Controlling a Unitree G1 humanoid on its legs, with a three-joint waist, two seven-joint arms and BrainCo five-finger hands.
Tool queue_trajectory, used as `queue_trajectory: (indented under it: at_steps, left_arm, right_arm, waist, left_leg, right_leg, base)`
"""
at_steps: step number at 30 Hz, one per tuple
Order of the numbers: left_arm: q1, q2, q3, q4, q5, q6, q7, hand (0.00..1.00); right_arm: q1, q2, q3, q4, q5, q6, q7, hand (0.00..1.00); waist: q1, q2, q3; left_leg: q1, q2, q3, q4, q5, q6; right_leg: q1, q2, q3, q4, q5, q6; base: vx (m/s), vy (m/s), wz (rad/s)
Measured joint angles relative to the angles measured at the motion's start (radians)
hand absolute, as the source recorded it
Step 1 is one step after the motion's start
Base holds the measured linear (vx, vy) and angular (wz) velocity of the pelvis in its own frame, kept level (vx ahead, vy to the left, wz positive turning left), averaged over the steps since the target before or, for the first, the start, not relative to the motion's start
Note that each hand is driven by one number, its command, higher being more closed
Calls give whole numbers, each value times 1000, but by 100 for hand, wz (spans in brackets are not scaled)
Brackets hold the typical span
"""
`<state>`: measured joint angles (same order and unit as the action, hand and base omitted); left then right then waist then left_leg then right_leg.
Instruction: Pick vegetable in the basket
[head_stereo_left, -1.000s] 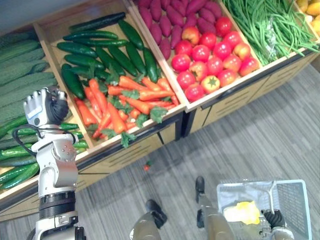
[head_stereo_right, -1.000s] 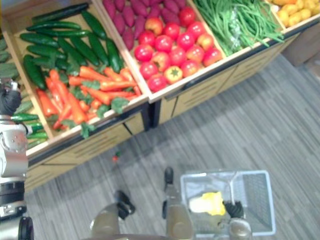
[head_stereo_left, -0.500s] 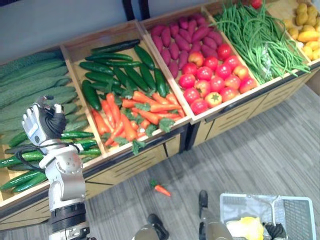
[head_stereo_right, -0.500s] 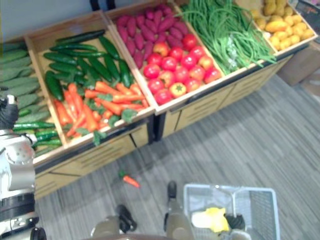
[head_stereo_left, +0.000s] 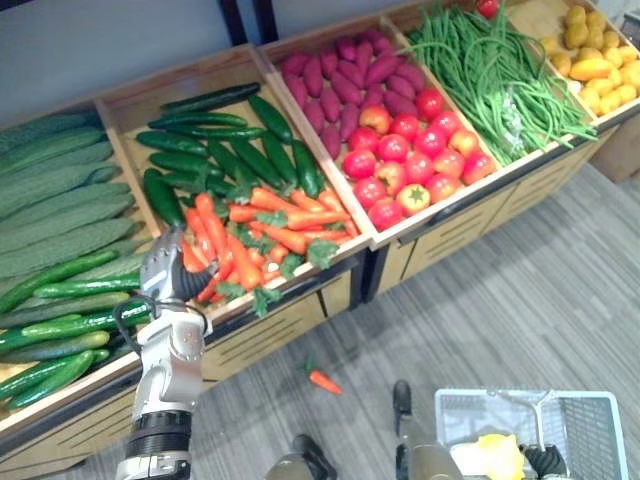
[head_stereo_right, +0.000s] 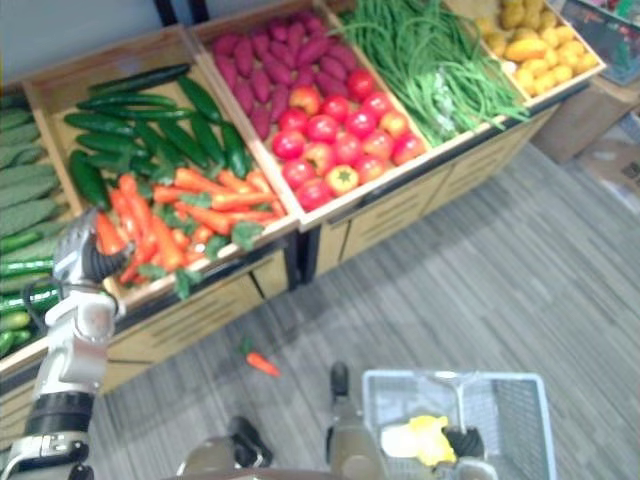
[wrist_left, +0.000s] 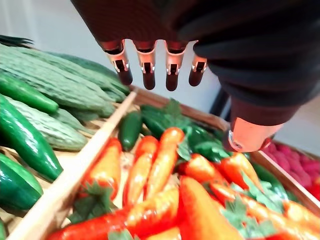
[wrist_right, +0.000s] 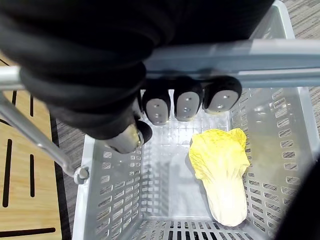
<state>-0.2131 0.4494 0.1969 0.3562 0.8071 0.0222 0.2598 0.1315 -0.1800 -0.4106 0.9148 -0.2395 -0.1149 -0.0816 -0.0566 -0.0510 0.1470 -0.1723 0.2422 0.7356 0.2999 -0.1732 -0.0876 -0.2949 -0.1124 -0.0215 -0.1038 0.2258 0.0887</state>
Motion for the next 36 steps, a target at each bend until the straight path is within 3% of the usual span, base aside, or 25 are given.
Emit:
queue_trajectory:
  at_steps: [5, 9, 16, 29, 30, 36]
  left_arm:
    - [-35, 19, -3, 59, -1, 4, -1, 0]
    - [-83, -8, 41, 145, -43, 33, 8, 0]
    - [-133, -56, 97, 249, -138, 68, 51, 0]
    - [-210, -59, 109, 287, -138, 69, 106, 0]
    - [-215, -59, 108, 287, -137, 69, 117, 100]
    - [-255, -55, 117, 298, -137, 68, 142, 100]
  right_arm:
    - [-3, -3, 30, 0, 2, -3, -3, 100]
    - [-9, -2, 38, 1, 3, -4, -3, 100]
    - [-19, -2, 57, 1, 3, -4, -3, 100]
    - [-31, -4, 78, -12, 5, -21, -21, 100]
    - [-31, -4, 82, -20, 5, -21, -22, 100]
    - [-30, -6, 107, -40, 5, -22, -25, 100]
  waist:
    - [2, -1, -1]
    - [-23, -1, -1]
    - [-25, -3, 2]
    - [-23, -10, 55]
    - [-23, -10, 57]
    - [-22, -10, 60]
  left_leg:
    - [-23, 26, 27, 41, -27, -3]
    - [-32, 40, 28, 72, -42, -7]
    - [-34, 68, 52, 107, -70, -15]
    - [-40, 88, 64, 127, -88, -24]
    - [-44, 88, 68, 128, -89, -24]
    - [-46, 104, 74, 142, -100, -27]
  right_leg:
    - [-31, 13, 31, 0, 4, 5]
    - [-37, 26, 50, 1, 5, 4]
    - [-67, 49, 102, 1, 22, -4]
    - [-81, 63, 119, -1, 13, -16]
    - [-87, 63, 121, -1, 14, -15]
    - [-88, 74, 126, -1, 17, -10]
  base:
    - [-11, -37, -19]
    - [0, -38, -10]
    - [-8, -37, -27]
    - [-21, -46, -7]
    - [-4, -35, -6]
    - [0, -36, -5]
